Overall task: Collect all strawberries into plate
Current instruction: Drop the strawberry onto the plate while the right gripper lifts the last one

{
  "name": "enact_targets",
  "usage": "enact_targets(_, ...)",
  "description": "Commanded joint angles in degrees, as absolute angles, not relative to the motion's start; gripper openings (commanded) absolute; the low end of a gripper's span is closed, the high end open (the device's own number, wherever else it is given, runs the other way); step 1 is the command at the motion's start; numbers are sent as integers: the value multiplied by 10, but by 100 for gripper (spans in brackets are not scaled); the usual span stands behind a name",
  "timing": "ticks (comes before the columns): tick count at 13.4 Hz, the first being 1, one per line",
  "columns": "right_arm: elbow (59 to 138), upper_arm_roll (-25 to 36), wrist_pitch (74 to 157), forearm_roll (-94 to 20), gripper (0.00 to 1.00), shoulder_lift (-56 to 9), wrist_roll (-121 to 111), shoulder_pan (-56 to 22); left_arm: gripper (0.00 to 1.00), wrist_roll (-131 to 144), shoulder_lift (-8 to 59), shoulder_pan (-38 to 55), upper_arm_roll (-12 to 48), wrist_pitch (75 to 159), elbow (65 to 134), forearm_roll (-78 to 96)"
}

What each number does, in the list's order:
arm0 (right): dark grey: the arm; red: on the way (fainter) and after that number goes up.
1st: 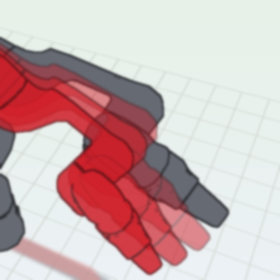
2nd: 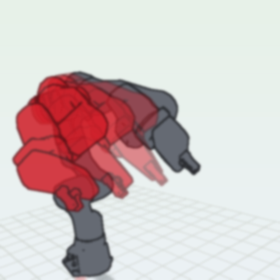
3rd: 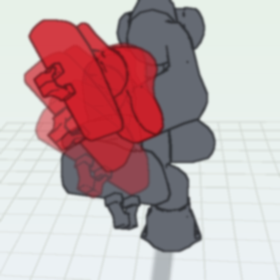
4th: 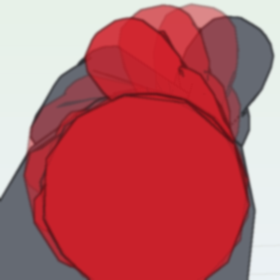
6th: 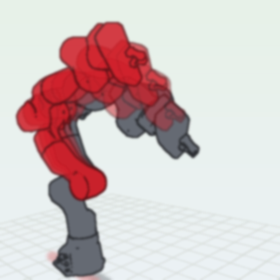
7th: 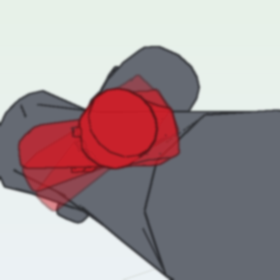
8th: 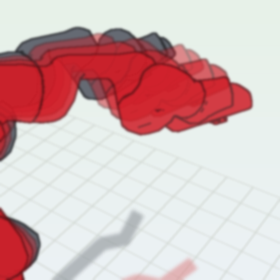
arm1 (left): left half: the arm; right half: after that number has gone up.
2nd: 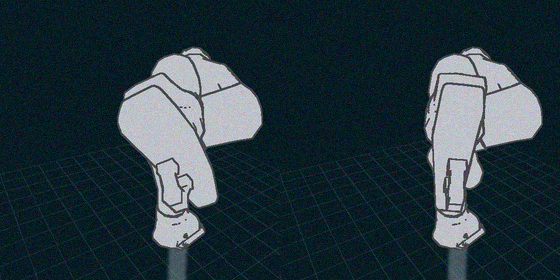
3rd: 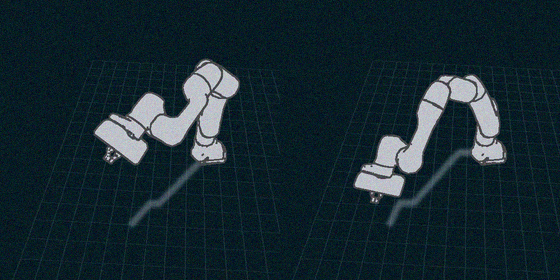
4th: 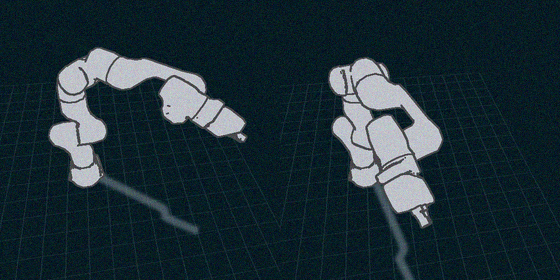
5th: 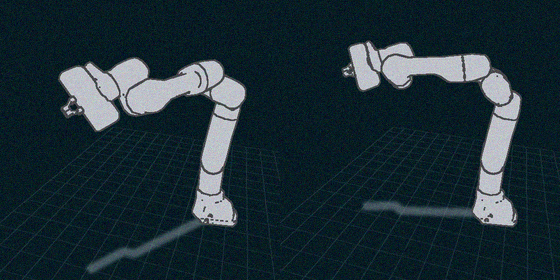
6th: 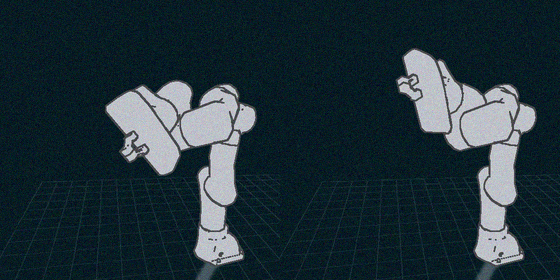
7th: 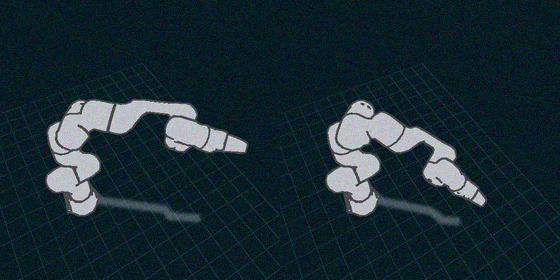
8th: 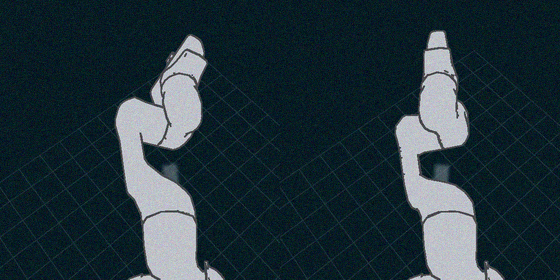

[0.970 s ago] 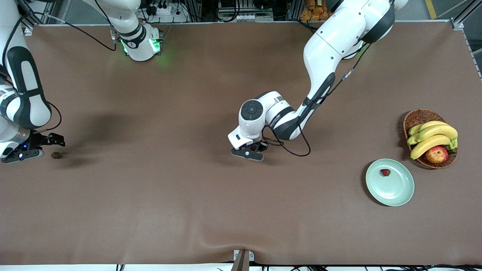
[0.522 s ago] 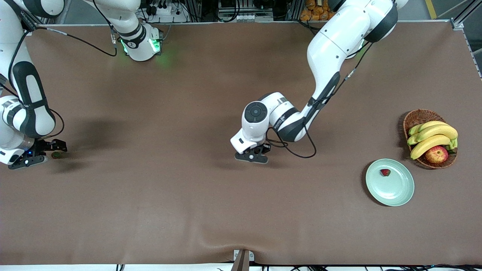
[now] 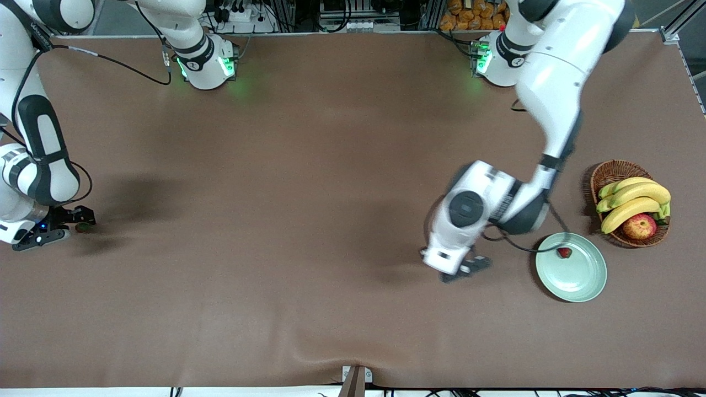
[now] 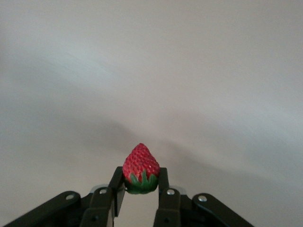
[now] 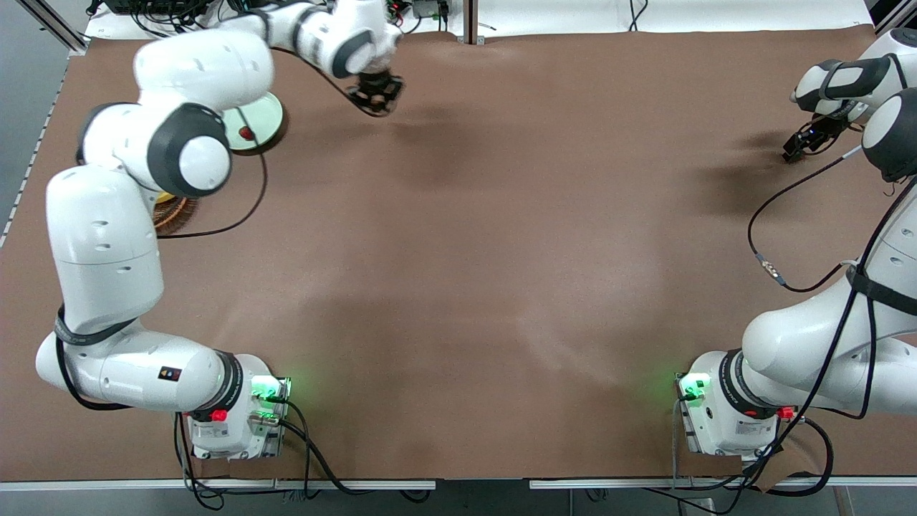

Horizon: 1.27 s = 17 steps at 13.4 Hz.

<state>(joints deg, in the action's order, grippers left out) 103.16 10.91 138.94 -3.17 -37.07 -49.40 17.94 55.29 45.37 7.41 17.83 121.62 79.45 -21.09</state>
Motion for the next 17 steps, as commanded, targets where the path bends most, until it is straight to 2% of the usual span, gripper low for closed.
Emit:
enact_targets(1,1014,97,1386,-54,46,-383,-533,199,0,547,441,-13,187,1201,805,-206)
enact_targets(2,1014,97,1387,-54,35,-383,-533,199,0,543,437,-35,187,1194,807,-207)
enact_targets(3,1014,97,1386,-58,20,-383,-531,197,0,542,434,-55,189,1184,808,-207)
enact_targets(4,1014,97,1386,-63,0,-382,-531,197,0,540,427,-71,189,1171,810,-207)
enact_targets(7,1006,97,1377,-69,0,-382,-522,188,0,537,413,-119,192,1159,822,-207)
enact_targets(10,969,97,1304,-69,0,-381,-505,184,0,507,411,-153,192,1160,853,-208)
enact_targets(14,952,98,1259,-69,0,-374,-501,170,0,442,414,-187,192,1166,855,-208)
enact_targets(16,927,98,1206,-67,0,-373,-443,157,0,415,417,-203,192,1178,853,-209)
enact_targets(17,909,99,1169,-62,0,-372,-416,145,13,409,418,-206,192,1184,853,-208)
